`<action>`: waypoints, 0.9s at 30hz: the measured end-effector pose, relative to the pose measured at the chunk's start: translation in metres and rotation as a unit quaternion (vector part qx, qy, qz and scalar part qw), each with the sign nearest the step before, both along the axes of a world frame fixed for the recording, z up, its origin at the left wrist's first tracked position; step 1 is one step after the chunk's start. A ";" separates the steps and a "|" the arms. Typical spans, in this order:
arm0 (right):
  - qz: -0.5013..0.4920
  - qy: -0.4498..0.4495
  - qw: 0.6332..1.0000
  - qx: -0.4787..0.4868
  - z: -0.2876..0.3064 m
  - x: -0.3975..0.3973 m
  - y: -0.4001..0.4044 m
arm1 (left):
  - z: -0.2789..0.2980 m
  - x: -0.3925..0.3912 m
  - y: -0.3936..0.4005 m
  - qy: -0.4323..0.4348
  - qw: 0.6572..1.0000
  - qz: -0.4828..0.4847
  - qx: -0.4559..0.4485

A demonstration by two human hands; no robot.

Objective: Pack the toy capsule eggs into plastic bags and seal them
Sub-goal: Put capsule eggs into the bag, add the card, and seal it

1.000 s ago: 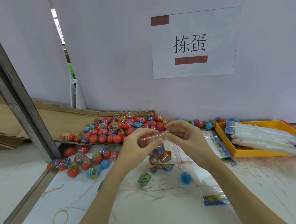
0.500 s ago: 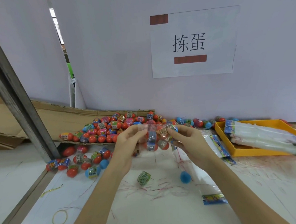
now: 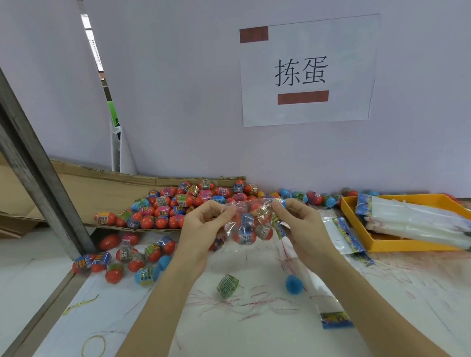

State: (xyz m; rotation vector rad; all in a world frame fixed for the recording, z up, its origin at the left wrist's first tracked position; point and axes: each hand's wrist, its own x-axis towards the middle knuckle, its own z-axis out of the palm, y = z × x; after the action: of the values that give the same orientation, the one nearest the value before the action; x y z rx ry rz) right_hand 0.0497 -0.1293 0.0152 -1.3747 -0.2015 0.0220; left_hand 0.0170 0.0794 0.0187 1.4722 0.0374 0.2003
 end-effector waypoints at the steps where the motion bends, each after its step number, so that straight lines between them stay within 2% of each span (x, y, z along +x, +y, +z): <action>1: 0.000 0.004 1.000 0.005 -0.003 0.001 0.002 | -0.001 0.000 0.000 0.005 1.000 -0.011 -0.001; 5: 0.008 0.018 1.000 0.010 -0.009 0.002 0.005 | -0.003 -0.003 -0.005 0.031 0.998 -0.060 -0.011; 8: -0.009 0.013 1.000 -0.018 -0.010 0.003 0.005 | -0.002 -0.004 -0.008 0.005 0.998 -0.058 0.026; 10: -0.044 -0.053 0.992 -0.103 -0.011 0.003 0.003 | -0.002 -0.005 -0.008 -0.014 0.997 -0.043 0.059; 12: -0.074 -0.148 0.968 -0.188 -0.009 0.002 0.003 | -0.003 -0.003 -0.005 -0.013 0.998 -0.027 0.049; 13: -0.079 -0.174 0.961 -0.201 -0.007 0.001 0.005 | -0.003 -0.003 -0.003 -0.006 0.999 -0.022 0.036; 15: -0.078 -0.182 0.962 -0.189 -0.002 -0.001 0.007 | -0.002 -0.003 -0.002 0.003 1.000 -0.019 0.019; 18: -0.057 -0.168 0.967 -0.180 0.004 -0.003 0.006 | -0.002 -0.003 -0.001 -0.013 0.995 -0.017 0.098; 22: 0.034 -0.120 0.977 -0.174 0.007 -0.006 0.002 | -0.002 -0.008 -0.012 0.001 0.984 -0.109 0.139; 24: 0.057 -0.110 0.978 -0.165 0.007 -0.008 0.003 | -0.002 -0.009 -0.017 -0.009 0.980 -0.119 0.160; 27: 0.038 -0.114 0.983 -0.138 0.007 -0.008 0.004 | -0.001 -0.008 -0.017 -0.012 0.986 -0.092 0.136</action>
State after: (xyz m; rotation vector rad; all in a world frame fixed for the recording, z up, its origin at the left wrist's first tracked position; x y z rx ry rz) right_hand 0.0419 -0.1257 0.0224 -1.6462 -0.4566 -0.0467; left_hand 0.0087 0.0623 0.0179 1.7347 -0.1510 0.0751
